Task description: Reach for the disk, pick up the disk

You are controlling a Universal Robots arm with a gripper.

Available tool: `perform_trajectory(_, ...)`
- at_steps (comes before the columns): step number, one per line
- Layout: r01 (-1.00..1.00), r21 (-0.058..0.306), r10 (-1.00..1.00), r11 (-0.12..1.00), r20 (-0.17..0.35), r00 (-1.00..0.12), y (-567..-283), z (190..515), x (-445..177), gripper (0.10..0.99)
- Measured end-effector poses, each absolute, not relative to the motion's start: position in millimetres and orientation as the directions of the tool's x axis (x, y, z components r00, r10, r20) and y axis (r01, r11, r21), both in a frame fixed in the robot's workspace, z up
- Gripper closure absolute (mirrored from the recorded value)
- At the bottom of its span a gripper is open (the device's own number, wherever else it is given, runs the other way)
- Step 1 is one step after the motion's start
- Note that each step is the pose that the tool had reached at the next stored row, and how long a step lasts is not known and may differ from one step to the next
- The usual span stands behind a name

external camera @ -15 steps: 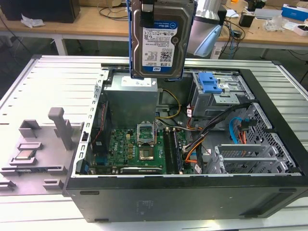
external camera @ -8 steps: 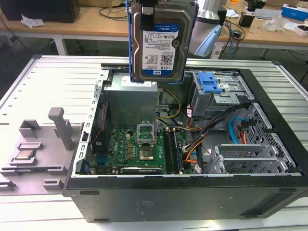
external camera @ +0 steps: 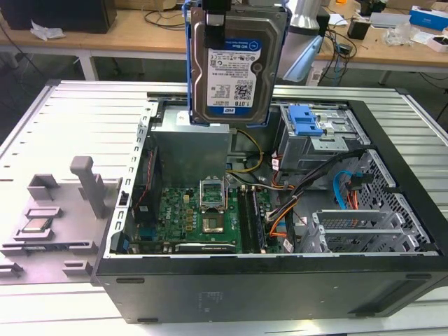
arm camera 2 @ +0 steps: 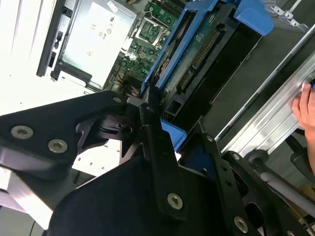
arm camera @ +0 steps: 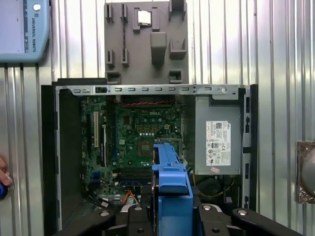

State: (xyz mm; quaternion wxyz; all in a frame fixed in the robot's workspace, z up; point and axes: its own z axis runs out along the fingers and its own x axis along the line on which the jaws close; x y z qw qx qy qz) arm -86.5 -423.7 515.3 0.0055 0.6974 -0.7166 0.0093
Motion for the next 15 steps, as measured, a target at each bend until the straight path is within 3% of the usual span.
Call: perform_trajectory(15,-1.000,-0.006,-0.999,0.027,0.021,-0.027,-444.8,514.9,-86.5,0.718)
